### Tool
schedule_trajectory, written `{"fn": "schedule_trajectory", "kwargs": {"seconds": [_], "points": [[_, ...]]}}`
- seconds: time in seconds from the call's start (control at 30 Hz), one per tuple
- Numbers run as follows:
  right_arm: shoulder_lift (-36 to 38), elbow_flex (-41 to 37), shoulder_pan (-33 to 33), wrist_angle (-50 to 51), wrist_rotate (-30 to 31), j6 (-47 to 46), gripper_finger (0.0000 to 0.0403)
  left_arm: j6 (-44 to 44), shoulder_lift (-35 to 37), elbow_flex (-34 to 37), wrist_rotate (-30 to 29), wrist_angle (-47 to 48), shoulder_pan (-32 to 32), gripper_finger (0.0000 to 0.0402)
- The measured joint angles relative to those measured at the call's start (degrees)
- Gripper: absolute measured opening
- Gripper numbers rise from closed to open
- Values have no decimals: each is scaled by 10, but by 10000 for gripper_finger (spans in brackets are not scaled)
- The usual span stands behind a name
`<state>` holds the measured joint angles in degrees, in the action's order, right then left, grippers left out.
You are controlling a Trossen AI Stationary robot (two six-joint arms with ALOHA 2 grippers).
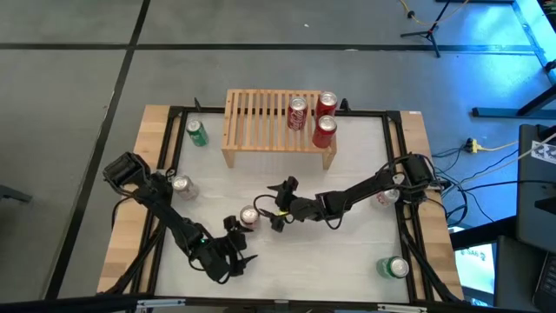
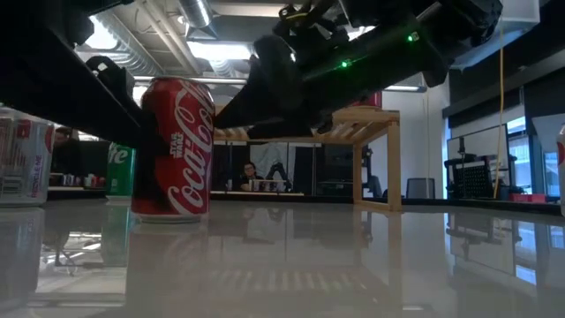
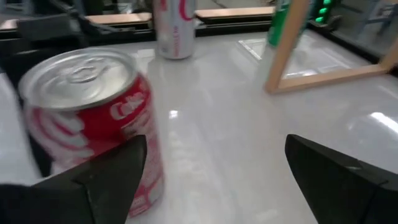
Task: Place canned beverage on shelf
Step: Put the red white soda can on the shelf
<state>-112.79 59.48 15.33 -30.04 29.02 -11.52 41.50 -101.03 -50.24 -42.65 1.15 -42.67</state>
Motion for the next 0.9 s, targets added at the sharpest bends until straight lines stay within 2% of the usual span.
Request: {"fn": "schedule_trajectory", "kwargs": {"seconds": [0.23, 0.53, 0.77, 0.9], "points": [[0, 0, 0, 0, -60, 7, 381, 6, 0, 0, 2, 35, -2, 382], [0, 0, 1, 1, -125, 14, 381, 64, 8, 0, 7, 110, -20, 382], [0, 0, 1, 10, -137, 14, 381, 61, 40, -7, 98, 126, -23, 382], [0, 0, 6, 16, -139, 14, 381, 64, 100, -7, 100, 155, -27, 382]]}}
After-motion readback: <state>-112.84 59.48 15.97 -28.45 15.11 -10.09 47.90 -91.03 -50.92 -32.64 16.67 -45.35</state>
